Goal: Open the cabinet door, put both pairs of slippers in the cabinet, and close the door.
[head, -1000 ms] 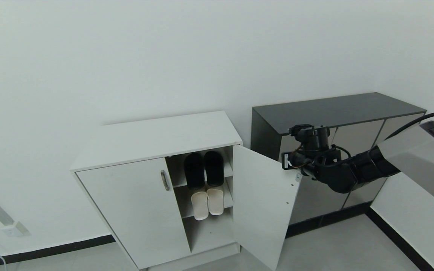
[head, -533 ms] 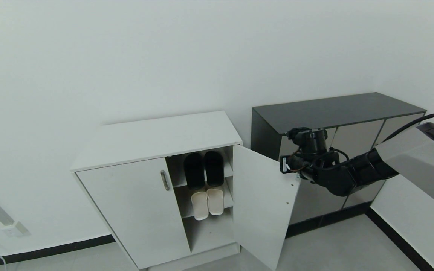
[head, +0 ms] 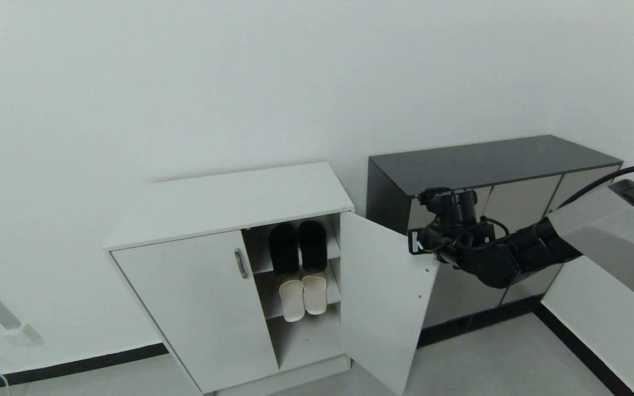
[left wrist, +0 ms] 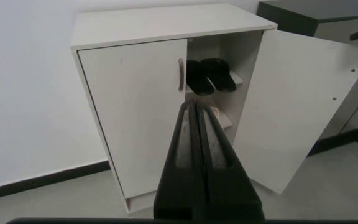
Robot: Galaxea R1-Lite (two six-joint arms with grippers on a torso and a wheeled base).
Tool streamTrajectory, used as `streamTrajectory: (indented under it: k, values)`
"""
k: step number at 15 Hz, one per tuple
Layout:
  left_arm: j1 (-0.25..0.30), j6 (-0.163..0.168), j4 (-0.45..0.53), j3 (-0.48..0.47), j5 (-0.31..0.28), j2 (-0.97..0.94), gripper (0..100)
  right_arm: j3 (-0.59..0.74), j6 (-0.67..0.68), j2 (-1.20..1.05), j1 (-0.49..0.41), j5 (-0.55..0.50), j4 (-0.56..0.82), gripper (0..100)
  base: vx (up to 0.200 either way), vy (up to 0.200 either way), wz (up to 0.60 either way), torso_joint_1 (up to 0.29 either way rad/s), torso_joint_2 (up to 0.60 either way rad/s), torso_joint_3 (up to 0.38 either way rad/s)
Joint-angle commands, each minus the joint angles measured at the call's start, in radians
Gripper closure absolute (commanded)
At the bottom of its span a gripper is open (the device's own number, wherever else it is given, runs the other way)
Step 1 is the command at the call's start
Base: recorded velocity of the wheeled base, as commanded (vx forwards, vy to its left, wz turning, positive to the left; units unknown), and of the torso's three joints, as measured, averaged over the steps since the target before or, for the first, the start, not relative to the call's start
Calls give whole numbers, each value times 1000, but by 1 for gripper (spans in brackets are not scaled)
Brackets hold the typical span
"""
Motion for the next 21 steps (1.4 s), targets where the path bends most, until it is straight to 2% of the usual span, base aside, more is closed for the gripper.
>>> streamTrajectory:
  k: [1,12,17,21]
  values:
    - [0,0,0,0,1,1,100,-14,0,6,-8,0,3,100,0,0,0,0,0,0]
    - [0,0,0,0,1,1,100,-13,0,49,-11,0,3,100,0,0,0,0,0,0]
    - [0,0,0,0,1,1,100,55,-2,-47,66,0,6,100,0,0,0,0,0,0]
    - [0,0,0,0,1,1,100,179,0,-189,205,2,6,100,0,0,0,0,0,0]
